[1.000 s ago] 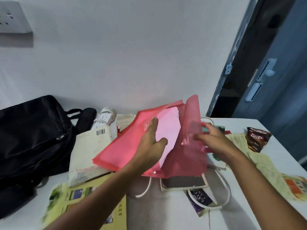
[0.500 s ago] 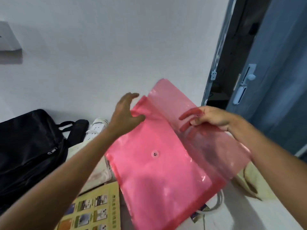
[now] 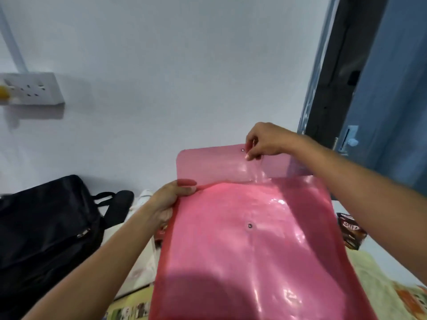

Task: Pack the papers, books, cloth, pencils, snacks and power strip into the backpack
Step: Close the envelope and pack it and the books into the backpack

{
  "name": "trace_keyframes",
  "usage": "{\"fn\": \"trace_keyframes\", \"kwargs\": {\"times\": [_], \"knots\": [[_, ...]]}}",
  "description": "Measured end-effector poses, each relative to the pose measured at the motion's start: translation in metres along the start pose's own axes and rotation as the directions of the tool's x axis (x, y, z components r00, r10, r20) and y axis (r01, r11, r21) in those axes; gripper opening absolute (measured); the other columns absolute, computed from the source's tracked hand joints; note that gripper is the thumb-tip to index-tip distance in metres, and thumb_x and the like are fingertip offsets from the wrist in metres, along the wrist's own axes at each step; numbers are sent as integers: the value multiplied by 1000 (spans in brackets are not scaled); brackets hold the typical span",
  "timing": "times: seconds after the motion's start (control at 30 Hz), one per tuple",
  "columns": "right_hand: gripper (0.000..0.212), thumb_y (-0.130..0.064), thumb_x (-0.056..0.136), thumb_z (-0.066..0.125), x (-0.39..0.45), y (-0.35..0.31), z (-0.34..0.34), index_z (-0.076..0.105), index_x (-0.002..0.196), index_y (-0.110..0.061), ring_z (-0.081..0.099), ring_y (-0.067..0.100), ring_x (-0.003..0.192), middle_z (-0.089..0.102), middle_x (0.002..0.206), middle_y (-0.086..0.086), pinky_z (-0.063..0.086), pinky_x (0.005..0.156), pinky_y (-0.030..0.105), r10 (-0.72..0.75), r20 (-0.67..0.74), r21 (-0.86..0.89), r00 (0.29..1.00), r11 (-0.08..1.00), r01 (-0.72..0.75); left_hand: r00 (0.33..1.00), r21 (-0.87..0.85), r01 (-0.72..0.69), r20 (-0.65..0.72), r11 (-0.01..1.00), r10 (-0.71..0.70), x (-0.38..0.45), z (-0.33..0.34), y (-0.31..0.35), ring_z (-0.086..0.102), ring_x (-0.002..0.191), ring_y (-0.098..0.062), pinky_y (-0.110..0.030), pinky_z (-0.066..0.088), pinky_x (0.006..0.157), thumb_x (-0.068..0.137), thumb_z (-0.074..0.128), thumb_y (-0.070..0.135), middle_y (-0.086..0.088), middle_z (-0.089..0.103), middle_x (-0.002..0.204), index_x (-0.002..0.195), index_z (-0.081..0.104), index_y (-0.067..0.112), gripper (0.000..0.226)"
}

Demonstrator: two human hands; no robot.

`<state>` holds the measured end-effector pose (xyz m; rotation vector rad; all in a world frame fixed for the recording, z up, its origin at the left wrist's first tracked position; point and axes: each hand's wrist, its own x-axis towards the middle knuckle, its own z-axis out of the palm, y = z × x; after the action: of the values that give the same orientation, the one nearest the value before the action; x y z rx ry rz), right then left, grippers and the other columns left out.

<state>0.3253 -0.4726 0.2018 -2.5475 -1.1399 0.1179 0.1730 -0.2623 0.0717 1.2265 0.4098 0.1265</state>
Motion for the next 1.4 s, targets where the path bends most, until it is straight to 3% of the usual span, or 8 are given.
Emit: {"fn": "trace_keyframes", "kwargs": {"times": [0.2,0.33,0.43,0.73,1.0,1.07,1.2,1.4], "knots": [[28,-8,89,44,3,13,77,70,98,-12,63,24,86,68,87,3,50,78,33,-1,29,-196,1000,980,6,984,-143,94,-135,985,-114,-7,-7,-72,67,59,-20,-31,59,60,81,56,-15,-13,70,72,89,62,4,21],[27,-11,86,46,-5,30,132,70,95,-21,61,29,88,68,99,7,46,71,35,-32,-37,-325,999,945,18,975,-75,32,-217,997,-47,-19,-16,-103,64,84,-33,-51,50,91,80,56,-15,-30,67,101,89,69,0,21],[22,-18,88,50,-14,35,151,71,93,-20,62,28,87,69,93,4,45,71,34,-87,-167,-367,982,930,20,949,93,-44,-306,995,71,-23,-23,-109,66,83,-30,-45,53,85,80,60,-12,-17,73,89,84,71,6,22],[8,-1,79,70,-28,36,123,74,81,-7,60,-1,58,67,67,-5,48,67,15,24,-264,351,964,934,73,879,704,-97,-271,704,392,-18,-33,-99,60,71,6,-20,49,70,70,76,7,31,64,60,67,70,34,28],[6,2,84,65,-56,35,75,68,86,-3,55,12,48,60,66,5,58,63,32,305,-274,884,912,453,114,871,796,-128,-195,591,451,-16,-40,-93,66,92,-17,-23,50,76,67,65,10,3,71,94,101,70,18,36],[5,1,84,66,-65,35,64,68,86,-3,52,10,47,60,65,3,58,60,29,315,-272,905,909,406,130,776,758,-350,-96,551,624,-26,-32,-82,58,104,-13,-18,43,86,62,59,15,7,63,109,116,60,20,55],[6,1,79,68,-83,32,48,68,83,-3,51,10,47,61,58,-1,56,59,27,198,-178,905,964,418,81,424,801,-596,255,55,869,-34,12,-61,52,107,-16,-25,40,95,67,57,22,2,62,111,112,63,8,47],[11,-2,63,73,-110,36,45,72,75,-1,57,14,50,64,59,8,54,58,25,-115,111,778,987,628,-14,864,933,-358,347,-41,365,5,61,-70,54,117,-28,-40,47,94,77,65,24,-5,60,127,136,50,20,61]]}}
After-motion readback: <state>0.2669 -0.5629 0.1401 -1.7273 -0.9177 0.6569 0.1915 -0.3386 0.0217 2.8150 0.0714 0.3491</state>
